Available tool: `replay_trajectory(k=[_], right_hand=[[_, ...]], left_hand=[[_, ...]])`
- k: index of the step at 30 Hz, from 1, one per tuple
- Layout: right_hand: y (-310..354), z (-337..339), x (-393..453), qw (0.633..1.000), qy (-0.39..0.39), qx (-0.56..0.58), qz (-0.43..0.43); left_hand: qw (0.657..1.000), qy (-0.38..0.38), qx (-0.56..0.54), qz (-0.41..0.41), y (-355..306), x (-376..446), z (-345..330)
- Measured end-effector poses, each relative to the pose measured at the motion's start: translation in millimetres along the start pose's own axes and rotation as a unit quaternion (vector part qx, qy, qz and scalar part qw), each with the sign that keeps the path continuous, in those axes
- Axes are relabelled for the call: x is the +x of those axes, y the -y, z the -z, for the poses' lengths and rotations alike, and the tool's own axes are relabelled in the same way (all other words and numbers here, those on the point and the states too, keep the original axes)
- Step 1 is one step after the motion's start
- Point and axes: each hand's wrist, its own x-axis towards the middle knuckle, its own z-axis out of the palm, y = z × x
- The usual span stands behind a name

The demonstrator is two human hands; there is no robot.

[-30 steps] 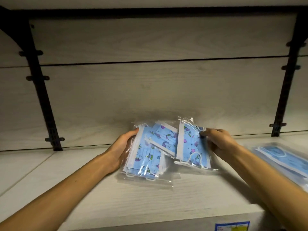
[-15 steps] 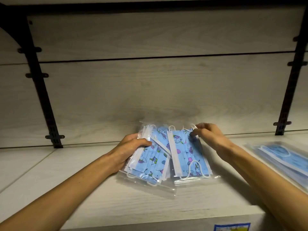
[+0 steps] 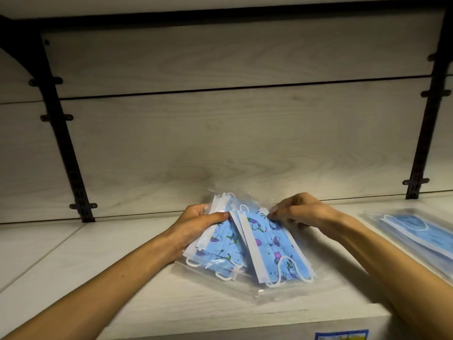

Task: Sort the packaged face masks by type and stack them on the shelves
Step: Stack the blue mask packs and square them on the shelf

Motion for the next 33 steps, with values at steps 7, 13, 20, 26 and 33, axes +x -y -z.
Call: replay_trajectory(k=[7,13,20,26,33], right_hand=[[6.5,-1.2,-2.2,0.998,-0.006,0.061,-0.012],[3.1,-3.6,-1.1,0.999,-0.012,0.037,0.002],[-1.8,-0.5,10.4,0.992,-0.100,0.079,0.018],[-18.0,15.3,21.6,0.975,-0.218,0.001,-0.041],[-16.2,12.4,6.6,0.896,-0.260,-0.349,-0.086]], left_hand=[[1.000,-0.001,-0.006,0.007,0.4,-0.1,7.8],[1.000,0.014,-0.024,0.012,2.3,-1.5,10.5],[0.999,0.025,-0.035,-0.004,1.5,-3.2,12.8],[0.998,-0.017,-0.051,-0.025,-5.5,-3.7,16.5],[0.996,-0.033,-0.038,-0.069,-13.0,-3.1,23.4]])
